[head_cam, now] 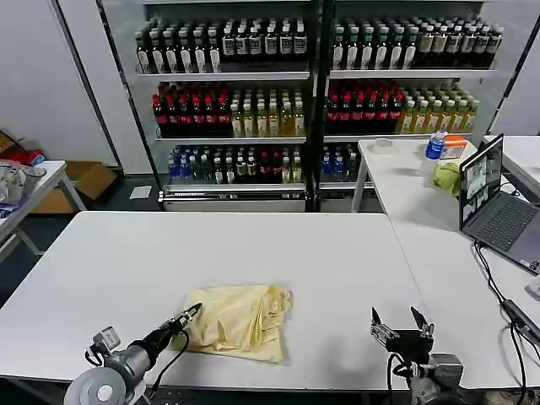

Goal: Fold and organize the clothes.

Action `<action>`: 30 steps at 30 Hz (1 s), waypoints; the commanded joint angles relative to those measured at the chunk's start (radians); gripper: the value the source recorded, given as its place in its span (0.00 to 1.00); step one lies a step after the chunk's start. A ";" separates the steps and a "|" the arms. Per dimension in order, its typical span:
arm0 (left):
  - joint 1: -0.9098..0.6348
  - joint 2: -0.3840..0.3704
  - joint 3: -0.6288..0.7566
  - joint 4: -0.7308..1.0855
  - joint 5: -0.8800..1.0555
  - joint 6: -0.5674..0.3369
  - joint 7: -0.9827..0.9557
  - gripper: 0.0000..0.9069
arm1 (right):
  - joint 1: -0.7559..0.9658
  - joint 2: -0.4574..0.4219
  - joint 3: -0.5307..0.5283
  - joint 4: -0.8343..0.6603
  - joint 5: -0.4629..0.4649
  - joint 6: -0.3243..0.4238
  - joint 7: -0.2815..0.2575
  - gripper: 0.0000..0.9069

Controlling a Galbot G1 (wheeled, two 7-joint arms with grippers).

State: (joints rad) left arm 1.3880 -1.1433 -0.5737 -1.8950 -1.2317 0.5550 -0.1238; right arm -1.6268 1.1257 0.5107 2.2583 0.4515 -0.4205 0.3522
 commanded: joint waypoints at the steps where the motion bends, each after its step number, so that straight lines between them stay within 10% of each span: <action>1: -0.002 -0.005 -0.007 0.018 -0.068 0.001 0.016 0.01 | -0.011 0.004 0.005 0.008 -0.002 -0.001 0.000 1.00; 19: 0.003 0.035 -0.270 -0.061 -0.331 0.014 -0.048 0.01 | -0.034 0.009 0.030 0.033 0.001 -0.001 -0.001 1.00; 30: 0.018 0.392 -0.711 -0.051 -0.149 0.025 -0.047 0.01 | -0.001 0.006 0.008 0.033 0.013 -0.001 0.000 1.00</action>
State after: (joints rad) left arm 1.3956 -1.0043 -0.9379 -1.9482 -1.4729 0.5742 -0.1782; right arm -1.6444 1.1301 0.5284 2.2939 0.4618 -0.4225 0.3521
